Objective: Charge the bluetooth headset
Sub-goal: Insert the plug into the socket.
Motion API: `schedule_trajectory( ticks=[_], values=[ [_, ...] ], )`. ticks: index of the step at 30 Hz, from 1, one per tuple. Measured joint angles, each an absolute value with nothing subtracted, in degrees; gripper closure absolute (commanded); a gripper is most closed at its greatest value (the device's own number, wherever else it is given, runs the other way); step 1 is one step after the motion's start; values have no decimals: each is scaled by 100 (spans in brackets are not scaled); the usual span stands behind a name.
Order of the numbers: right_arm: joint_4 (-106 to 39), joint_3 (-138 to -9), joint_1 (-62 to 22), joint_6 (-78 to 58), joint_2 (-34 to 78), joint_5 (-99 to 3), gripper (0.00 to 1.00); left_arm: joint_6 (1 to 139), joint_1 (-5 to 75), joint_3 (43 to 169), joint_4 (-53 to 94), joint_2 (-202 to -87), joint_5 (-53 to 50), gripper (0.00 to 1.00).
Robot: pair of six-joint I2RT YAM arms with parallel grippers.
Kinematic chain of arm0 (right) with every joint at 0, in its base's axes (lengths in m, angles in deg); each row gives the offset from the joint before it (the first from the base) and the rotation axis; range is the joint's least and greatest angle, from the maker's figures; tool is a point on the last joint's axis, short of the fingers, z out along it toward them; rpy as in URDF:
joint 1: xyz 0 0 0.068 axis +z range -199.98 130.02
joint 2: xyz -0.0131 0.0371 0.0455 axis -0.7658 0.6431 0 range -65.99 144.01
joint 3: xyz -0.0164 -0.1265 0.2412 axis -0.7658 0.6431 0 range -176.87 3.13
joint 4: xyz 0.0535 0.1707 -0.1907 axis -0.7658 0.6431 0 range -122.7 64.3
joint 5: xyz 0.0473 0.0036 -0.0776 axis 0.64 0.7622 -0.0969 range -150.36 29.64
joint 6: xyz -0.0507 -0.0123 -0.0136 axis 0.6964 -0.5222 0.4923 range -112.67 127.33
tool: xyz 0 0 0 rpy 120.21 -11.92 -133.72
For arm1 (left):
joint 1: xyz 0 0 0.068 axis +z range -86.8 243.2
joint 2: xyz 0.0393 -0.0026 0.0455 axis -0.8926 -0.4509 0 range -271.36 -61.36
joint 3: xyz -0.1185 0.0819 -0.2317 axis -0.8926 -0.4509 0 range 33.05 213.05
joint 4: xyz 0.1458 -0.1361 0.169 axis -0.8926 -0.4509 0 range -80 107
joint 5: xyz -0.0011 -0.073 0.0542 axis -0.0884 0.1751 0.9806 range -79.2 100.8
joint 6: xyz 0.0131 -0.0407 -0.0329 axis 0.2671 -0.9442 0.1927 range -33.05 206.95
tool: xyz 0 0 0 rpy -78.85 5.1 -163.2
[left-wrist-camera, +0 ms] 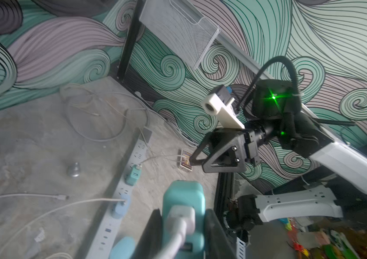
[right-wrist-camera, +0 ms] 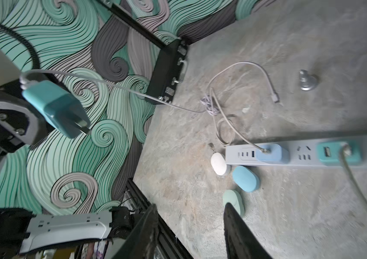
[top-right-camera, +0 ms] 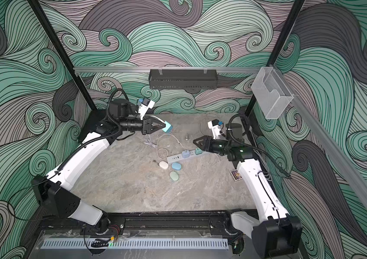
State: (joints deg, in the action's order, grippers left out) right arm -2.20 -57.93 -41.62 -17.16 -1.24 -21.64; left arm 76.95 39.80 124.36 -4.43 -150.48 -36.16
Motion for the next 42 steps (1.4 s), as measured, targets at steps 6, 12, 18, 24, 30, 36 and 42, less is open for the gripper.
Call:
schedule_trajectory(
  ticks=[6,12,18,24,30,36,42],
  values=[
    [1002,-5837,-4217,-1697,-380,-3565,53,8318,3610,13660,-937,-16047,-2805,100],
    [1809,-6108,-4321,-1633,-367,-4227,51,8768,2998,14986,-1492,-17151,-2075,100],
    [2250,-6136,-4575,-1557,-367,-4343,52,9113,2612,16265,-1975,-18167,-1505,100],
    [2482,-6060,-4868,-1522,-426,-4255,52,9293,2448,17238,-2333,-18810,-1162,100],
    [2556,-5959,-5014,-1519,-526,-4109,53,9338,2443,17732,-2288,-18913,-1042,100],
    [2569,-5787,-5032,-1519,-550,-3991,53,9404,2365,18195,-2187,-19359,-1024,100],
    [2589,-5553,-5054,-1524,-550,-3886,55,9570,2161,18206,-2194,-20016,-993,100]
  ],
)
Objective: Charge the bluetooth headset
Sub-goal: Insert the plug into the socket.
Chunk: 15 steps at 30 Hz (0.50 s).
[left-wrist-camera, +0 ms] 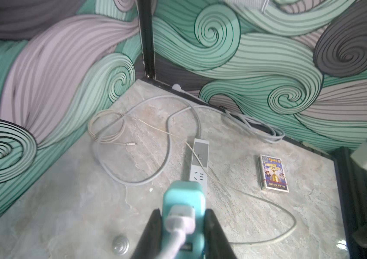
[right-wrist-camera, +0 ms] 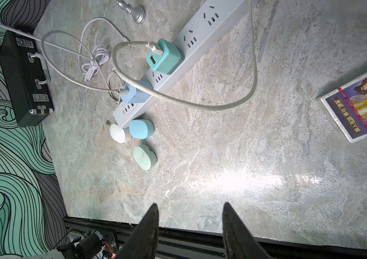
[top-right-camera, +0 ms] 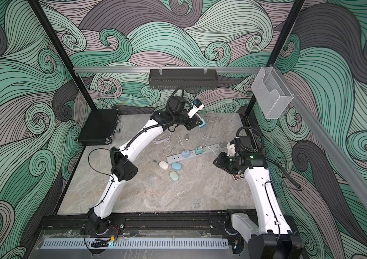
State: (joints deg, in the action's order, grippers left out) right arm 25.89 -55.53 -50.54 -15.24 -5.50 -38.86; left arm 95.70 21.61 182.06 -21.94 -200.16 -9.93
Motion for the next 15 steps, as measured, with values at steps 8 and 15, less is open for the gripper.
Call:
schedule_trajectory(
  ticks=[8,15],
  values=[
    [2609,-5341,-5056,-1565,-598,-3888,57,9701,2043,17771,-2073,-20346,-1013,100],
    [2626,-5334,-5056,-1637,-640,-3923,57,9789,1962,17664,-1866,-20502,-998,100]
  ],
)
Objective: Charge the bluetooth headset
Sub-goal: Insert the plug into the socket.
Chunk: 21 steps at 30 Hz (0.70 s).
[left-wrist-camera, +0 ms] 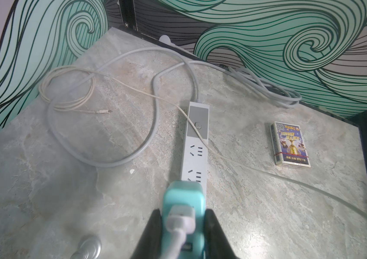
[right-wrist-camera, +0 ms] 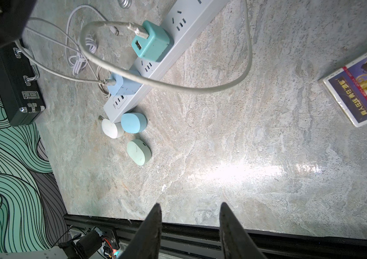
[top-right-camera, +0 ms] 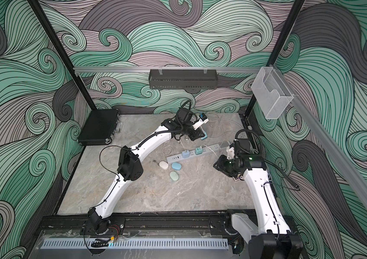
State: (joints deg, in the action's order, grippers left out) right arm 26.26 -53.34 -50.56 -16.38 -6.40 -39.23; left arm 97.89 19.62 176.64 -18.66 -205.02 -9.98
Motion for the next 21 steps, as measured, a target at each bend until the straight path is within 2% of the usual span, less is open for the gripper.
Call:
schedule_trajectory(
  ticks=[11,21],
  values=[
    [2626,-5341,-5067,-1690,-616,-4150,56,9856,1750,17659,-1857,-20786,-974,100],
    [2628,-5341,-5086,-1692,-627,-4161,57,10084,1582,17659,-1905,-20878,-539,100]
  ],
)
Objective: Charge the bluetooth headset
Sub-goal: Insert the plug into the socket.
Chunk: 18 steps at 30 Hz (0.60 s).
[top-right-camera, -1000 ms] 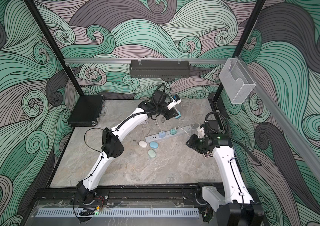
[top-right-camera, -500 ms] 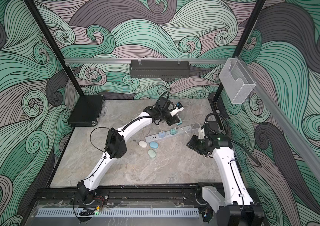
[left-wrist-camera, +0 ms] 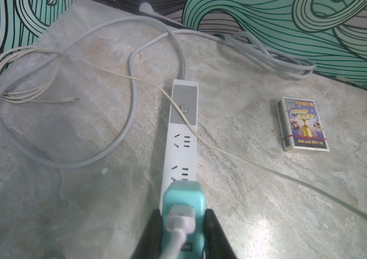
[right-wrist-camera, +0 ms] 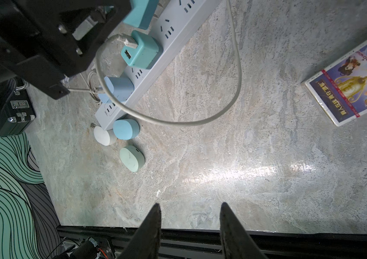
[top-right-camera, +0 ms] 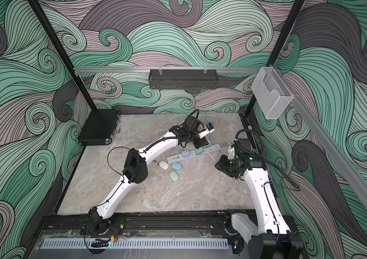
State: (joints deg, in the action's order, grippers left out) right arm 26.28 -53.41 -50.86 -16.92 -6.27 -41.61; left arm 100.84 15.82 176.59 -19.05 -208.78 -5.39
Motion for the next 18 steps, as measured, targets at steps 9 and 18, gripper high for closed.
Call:
schedule_trajectory(
  ticks=[9,18],
  values=[
    [2626,-5341,-5091,-1694,-653,-4196,57,10296,1569,17659,-1997,-21028,-189,100],
    [2626,-5341,-5091,-1694,-651,-4196,57,10390,1517,17659,-1990,-21055,-187,100]
  ],
)
